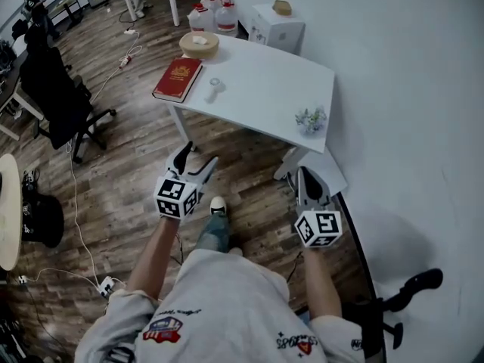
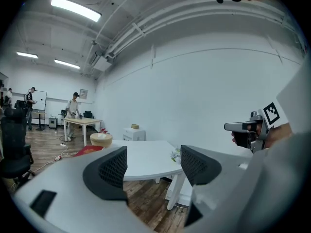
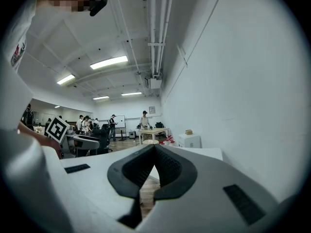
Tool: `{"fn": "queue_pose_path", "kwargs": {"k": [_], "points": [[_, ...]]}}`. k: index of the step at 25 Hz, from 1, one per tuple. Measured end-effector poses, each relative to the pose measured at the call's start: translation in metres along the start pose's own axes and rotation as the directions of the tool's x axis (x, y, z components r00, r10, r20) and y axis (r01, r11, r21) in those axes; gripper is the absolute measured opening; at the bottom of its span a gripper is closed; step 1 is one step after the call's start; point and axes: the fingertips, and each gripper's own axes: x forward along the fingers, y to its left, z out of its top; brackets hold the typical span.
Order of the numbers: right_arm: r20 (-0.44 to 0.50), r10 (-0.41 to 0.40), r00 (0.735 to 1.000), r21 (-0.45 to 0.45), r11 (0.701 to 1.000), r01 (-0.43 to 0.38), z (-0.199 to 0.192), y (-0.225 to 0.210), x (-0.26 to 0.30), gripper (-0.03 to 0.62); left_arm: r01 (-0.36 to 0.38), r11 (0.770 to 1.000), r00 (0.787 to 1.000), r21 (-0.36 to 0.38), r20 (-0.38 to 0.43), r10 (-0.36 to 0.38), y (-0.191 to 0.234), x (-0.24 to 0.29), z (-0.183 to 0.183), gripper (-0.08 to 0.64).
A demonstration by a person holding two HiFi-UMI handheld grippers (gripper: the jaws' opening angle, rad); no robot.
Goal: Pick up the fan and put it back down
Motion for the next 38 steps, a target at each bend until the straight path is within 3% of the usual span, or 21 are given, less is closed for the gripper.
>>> {"fn": "queue_pose_path", "kwargs": {"k": [6, 19, 26, 38], "points": [[-0.007, -0.037, 0.999, 0.001, 0.999, 0.037, 0.007, -0.027, 0.063, -0.008, 0.048, 0.999, 0.999, 0.009, 0.007, -0.048, 0.034, 0.075, 0.013, 0.337], [-0.019, -0.087, 0.996, 0.009, 0.996, 0.087, 0.036, -0.047, 0.254, -0.006, 0.115, 0.993, 0.993, 0.004, -0.028, -0.115, 0.171, 0.232, 0.05, 0.336], [-0.048, -0.084, 0.995, 0.017, 0.996, 0.085, 0.03, -0.042, 0.317, -0.006, 0.118, 0.993, 0.99, -0.027, -0.071, -0.12, 0.224, 0.268, 0.042, 0.336], [-0.063, -0.011, 0.998, 0.007, 1.0, 0.012, 0.025, -0.028, 0.383, -0.006, 0.094, 0.993, 0.989, -0.071, -0.11, -0.101, 0.267, 0.284, 0.025, 0.336]]}}
